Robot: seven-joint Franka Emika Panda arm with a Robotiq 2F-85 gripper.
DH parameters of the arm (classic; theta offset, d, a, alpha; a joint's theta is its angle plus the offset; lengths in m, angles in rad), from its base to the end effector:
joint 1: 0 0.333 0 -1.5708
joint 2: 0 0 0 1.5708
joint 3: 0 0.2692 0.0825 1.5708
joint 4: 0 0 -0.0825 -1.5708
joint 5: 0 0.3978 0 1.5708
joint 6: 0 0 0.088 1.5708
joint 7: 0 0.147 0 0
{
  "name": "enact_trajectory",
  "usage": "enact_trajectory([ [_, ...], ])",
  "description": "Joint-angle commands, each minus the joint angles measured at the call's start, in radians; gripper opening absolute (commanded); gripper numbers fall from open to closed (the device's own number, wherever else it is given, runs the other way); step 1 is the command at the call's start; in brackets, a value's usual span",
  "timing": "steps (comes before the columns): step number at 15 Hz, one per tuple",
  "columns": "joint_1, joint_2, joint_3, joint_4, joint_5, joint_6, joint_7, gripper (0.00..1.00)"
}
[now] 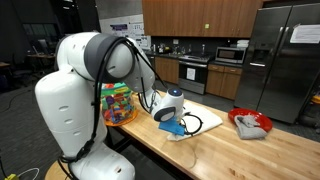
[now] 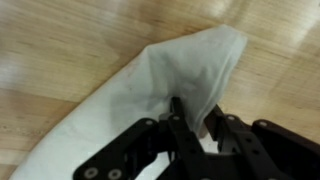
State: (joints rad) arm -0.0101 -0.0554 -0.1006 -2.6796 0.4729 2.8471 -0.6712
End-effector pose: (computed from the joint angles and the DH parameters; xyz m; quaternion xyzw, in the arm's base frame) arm 0.4455 -0.0676 0.1750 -0.9878 -0.0601 -0.1355 0.0471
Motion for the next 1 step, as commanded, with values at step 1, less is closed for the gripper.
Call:
enact_trajectory([
  [1, 0.0, 0.0, 0.0, 0.0, 0.0, 0.0, 0.0, 0.3],
])
